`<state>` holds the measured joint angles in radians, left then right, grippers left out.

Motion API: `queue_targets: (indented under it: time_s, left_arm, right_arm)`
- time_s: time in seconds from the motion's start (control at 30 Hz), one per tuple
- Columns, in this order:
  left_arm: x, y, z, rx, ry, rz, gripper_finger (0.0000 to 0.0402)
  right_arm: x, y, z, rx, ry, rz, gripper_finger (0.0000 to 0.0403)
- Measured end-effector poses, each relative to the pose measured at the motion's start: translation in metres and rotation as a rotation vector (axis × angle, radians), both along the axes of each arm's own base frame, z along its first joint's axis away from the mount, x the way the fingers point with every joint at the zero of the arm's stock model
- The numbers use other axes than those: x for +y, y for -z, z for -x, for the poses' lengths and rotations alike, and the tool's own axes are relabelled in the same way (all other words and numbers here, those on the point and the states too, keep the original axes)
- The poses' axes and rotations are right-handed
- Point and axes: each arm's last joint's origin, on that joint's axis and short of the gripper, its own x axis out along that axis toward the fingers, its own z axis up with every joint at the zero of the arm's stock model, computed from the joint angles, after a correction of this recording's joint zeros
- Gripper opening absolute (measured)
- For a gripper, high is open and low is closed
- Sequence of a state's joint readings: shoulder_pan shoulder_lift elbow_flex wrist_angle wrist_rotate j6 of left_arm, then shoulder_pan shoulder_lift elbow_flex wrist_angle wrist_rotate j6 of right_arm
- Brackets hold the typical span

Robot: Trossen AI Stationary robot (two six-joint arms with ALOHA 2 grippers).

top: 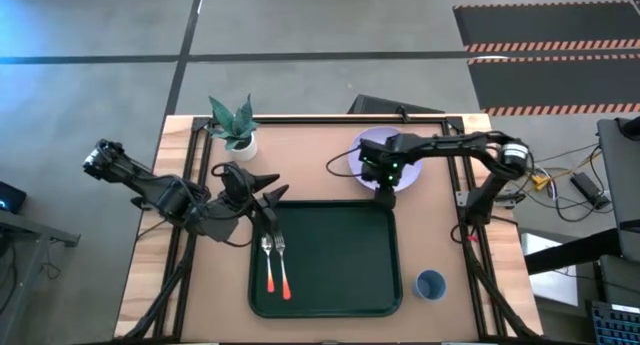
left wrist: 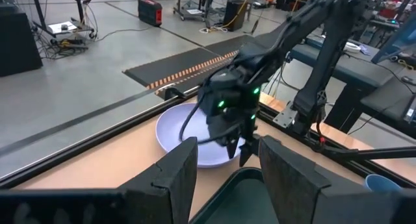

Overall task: Pick and place plate/cup/fork/spoon on tray
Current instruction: Put the white plate in the bottom center of the dark green tray

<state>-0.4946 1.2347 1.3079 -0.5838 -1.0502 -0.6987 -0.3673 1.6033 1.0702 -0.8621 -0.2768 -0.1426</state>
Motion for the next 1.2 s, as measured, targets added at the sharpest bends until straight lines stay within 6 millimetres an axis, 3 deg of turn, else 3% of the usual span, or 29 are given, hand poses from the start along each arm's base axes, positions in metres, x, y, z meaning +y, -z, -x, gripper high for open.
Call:
queue_targets:
  time_s: [0.23, 0.67, 1.07, 1.2]
  left_arm:
    - [0.001, -0.001, 0.001, -0.004, 0.003, 0.004, 0.0148]
    - [0.0, -0.001, 0.001, 0.0, 0.02, 0.012, 0.0148]
    - [0.0, -0.001, 0.001, 0.0, 0.023, 0.014, 0.0148]
    - [0.0, -0.001, 0.001, 0.0, 0.024, 0.014, 0.0148]
  right_arm:
    - [-0.003, 0.024, -0.012, 0.0, -0.027, -0.067, 0.0153]
    - [-0.013, -0.003, -0.003, -0.094, 0.006, 0.012, 0.0152]
    - [-0.018, 0.023, -0.011, -0.049, 0.01, -0.017, 0.0151]
    - [-0.018, 0.026, -0.011, -0.037, 0.017, -0.017, 0.0126]
